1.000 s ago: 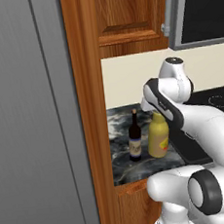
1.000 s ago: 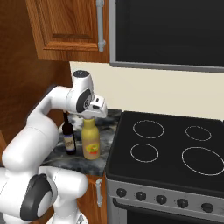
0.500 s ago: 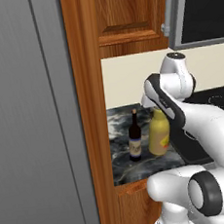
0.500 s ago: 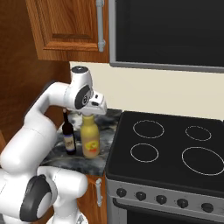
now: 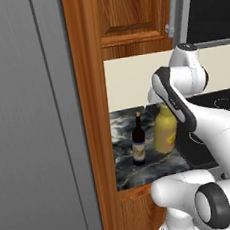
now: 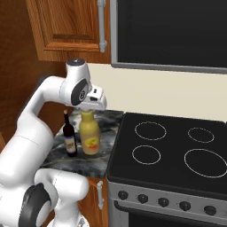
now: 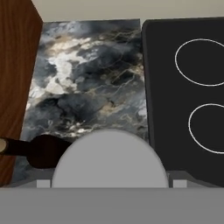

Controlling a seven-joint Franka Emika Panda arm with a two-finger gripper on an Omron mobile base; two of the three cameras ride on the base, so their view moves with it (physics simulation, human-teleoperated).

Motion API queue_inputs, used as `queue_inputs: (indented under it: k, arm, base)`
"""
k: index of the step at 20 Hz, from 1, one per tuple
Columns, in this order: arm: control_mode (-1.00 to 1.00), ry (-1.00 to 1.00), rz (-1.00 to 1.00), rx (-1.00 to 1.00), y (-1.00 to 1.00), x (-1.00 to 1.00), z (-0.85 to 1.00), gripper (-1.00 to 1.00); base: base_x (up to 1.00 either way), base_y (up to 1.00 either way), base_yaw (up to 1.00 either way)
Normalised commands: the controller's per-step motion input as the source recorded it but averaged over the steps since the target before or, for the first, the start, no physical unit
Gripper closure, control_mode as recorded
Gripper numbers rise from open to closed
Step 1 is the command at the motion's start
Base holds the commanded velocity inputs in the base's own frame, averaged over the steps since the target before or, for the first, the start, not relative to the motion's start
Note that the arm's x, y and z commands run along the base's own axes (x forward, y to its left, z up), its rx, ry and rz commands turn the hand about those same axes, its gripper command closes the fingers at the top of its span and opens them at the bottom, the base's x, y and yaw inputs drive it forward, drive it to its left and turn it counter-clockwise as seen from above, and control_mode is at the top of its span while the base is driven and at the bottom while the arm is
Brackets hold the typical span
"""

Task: There is a wine glass and glass cup on the dining counter. Place the wine bottle next to the wine glass and the juice bottle next to the glass cup.

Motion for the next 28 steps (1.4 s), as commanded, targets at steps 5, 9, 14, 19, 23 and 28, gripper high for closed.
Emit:
queue_inputs:
  k: [5, 9, 14, 19, 23, 28]
  arm:
    - [-1.0, -0.06, 0.05, 0.0, 0.0, -0.14, 0.21, 1.0]
    - [1.0, 0.0, 0.0, 0.0, 0.0, 0.0, 0.0, 1.0]
    - [1.0, 0.0, 0.0, 0.0, 0.0, 0.0, 0.0, 1.0]
    - [1.0, 0.0, 0.0, 0.0, 0.0, 0.0, 0.0, 1.0]
    - [1.0, 0.0, 0.0, 0.0, 0.0, 0.0, 0.0, 1.0]
    - [1.0, 0.0, 0.0, 0.0, 0.0, 0.0, 0.0, 1.0]
  base:
    - [0.0, 0.0, 0.0]
    - [0.0, 0.0, 0.0]
    - [-0.09, 0.01, 0.0]
    - [-0.46, 0.0, -0.06]
    - [-0.5, 0.01, -0.19]
    - [-0.55, 0.0, -0.26]
